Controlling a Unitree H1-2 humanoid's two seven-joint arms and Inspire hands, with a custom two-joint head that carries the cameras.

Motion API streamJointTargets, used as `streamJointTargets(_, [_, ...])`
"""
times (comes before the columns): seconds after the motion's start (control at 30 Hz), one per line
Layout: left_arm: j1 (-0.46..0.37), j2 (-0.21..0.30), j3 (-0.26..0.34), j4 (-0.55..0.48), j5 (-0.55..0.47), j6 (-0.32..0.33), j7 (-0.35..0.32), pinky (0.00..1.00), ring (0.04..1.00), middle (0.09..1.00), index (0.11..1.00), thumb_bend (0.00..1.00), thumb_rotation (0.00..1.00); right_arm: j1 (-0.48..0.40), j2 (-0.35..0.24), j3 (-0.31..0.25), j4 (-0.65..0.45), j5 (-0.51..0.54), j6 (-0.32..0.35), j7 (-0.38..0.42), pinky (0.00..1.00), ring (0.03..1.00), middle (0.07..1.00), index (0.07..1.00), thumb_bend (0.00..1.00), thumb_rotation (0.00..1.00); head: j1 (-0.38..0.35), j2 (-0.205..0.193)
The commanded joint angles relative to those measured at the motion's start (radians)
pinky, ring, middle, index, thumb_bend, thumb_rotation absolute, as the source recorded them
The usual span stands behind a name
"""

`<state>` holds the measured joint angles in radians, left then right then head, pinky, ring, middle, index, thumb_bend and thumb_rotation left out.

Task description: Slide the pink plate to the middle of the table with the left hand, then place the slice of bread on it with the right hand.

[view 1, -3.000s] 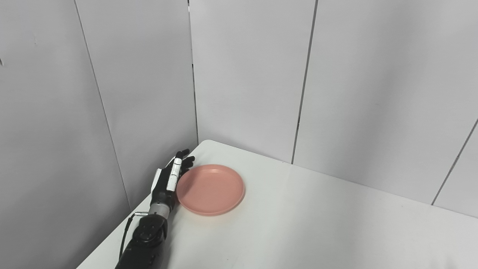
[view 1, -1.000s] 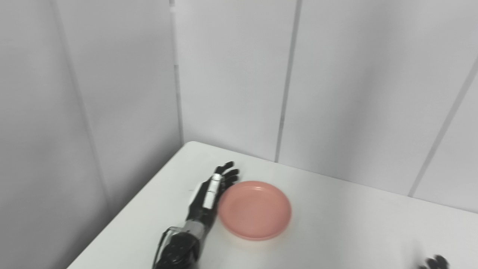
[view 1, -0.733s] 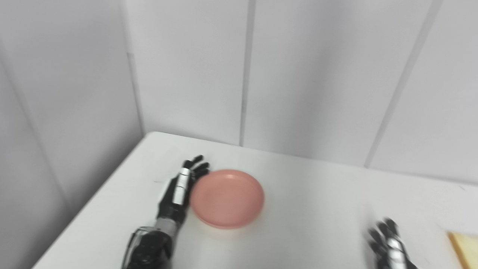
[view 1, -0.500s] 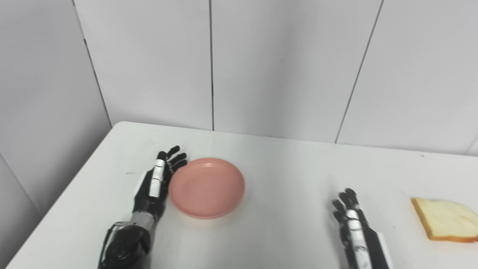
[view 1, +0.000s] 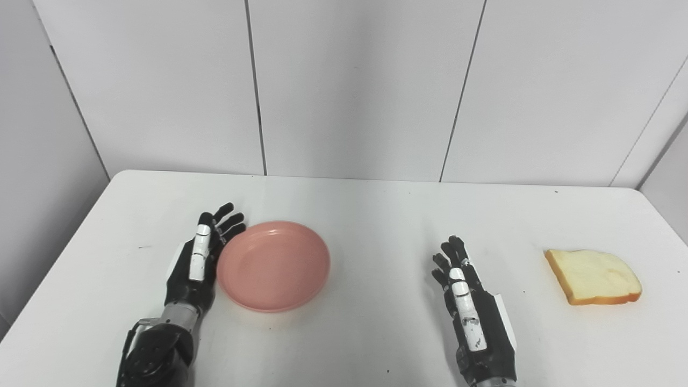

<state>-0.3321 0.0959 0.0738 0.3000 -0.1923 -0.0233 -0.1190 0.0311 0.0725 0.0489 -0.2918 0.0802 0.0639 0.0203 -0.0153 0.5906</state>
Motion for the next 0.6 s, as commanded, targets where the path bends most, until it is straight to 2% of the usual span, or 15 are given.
streamJointTargets(0.0, [-0.017, -0.015, -0.019, -0.006, 0.008, -0.003, -0.013, 0.9, 0.864, 0.853, 0.853, 0.78, 1.0, -0.022, 0.01, 0.002, -0.024, 0.003, -0.03, -0.002, 0.95, 0.936, 0.953, 0.958, 0.57, 0.82, -0.003, -0.001])
streamJointTargets(0.27, [-0.009, -0.059, -0.058, 0.009, 0.03, -0.022, -0.018, 0.9, 0.867, 0.865, 0.871, 0.76, 1.0, -0.027, 0.012, 0.002, -0.016, 0.003, -0.033, -0.005, 0.95, 0.941, 0.957, 0.96, 0.56, 0.82, 0.004, -0.006])
streamJointTargets(0.57, [-0.001, -0.112, -0.095, 0.027, 0.053, -0.057, -0.012, 0.94, 0.887, 0.877, 0.888, 0.77, 1.0, -0.035, -0.013, -0.025, 0.01, 0.027, -0.052, 0.004, 0.97, 0.942, 0.96, 0.965, 0.59, 0.83, 0.074, -0.025])
